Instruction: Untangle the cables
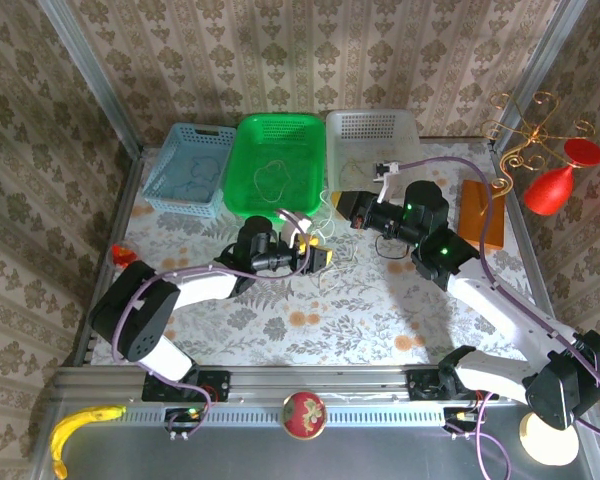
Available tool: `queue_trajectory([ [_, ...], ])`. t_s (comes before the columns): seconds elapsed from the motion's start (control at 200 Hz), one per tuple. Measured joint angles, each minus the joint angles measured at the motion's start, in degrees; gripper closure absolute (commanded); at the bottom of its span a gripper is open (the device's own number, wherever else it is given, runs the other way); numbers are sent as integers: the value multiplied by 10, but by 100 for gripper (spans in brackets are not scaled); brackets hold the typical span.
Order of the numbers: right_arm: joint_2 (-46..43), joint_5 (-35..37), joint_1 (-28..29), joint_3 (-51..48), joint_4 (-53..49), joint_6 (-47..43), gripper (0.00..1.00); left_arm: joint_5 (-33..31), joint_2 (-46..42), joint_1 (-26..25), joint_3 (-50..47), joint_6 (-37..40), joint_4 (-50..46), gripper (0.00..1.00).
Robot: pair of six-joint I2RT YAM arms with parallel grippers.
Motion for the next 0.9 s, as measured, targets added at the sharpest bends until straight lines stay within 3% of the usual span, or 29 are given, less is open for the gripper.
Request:
queue_trajectory([
  [0.235,0,0,0,0,1,1,100,0,6,0,3,3,13,100],
  [0.44,2,2,-10,20,-9,-2,100,0,6,1,-6,-3,35,100],
  [0.9,50,-23,-102,215,-101,-4,100,-14,6,15,-105,-45,110,100],
])
